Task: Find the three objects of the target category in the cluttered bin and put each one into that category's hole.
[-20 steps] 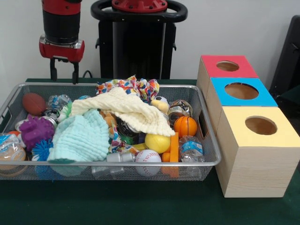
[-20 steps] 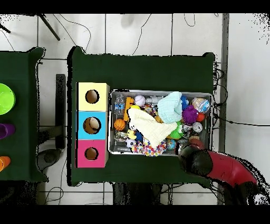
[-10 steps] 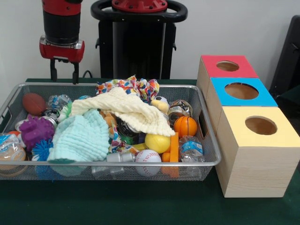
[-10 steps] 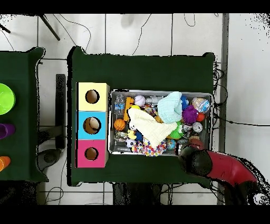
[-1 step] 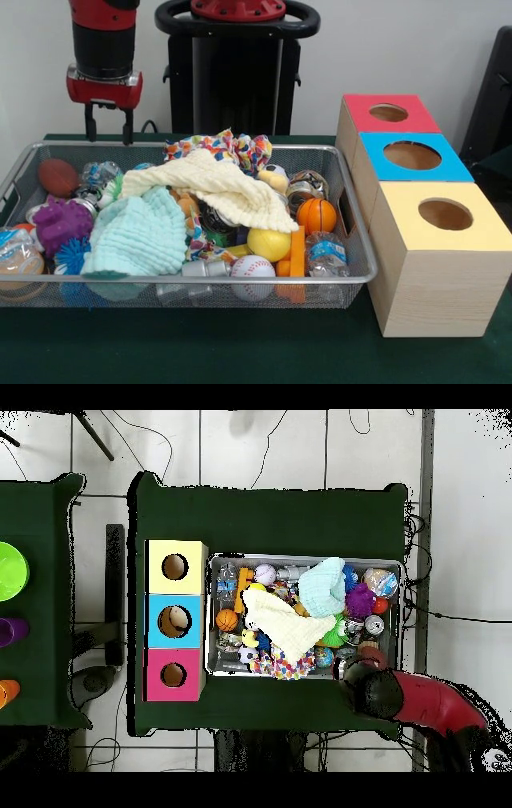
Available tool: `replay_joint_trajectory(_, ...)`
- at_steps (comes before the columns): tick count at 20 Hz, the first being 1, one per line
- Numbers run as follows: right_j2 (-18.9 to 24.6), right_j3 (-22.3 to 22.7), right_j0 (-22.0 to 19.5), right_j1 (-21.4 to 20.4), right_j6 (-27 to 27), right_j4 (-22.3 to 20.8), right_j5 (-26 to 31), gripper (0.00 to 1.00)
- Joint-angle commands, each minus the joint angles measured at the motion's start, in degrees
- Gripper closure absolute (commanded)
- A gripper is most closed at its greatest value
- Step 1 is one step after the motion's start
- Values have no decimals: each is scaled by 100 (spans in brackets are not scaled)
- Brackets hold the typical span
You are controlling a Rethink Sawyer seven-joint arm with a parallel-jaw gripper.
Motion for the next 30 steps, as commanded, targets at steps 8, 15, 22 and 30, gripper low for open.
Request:
replay_joint_trajectory(8, 635, -119, -203, 442, -675, -630, 317, 0)
replay_joint_trajectory(15, 611, -210, -221, 562, -637, -775, 276, 0)
replay_joint_trajectory(22, 656, -427, -345, 737, -748, -919, 272, 0)
replay_joint_trajectory(30, 745, -611, -464, 904, -851, -1043, 302, 0)
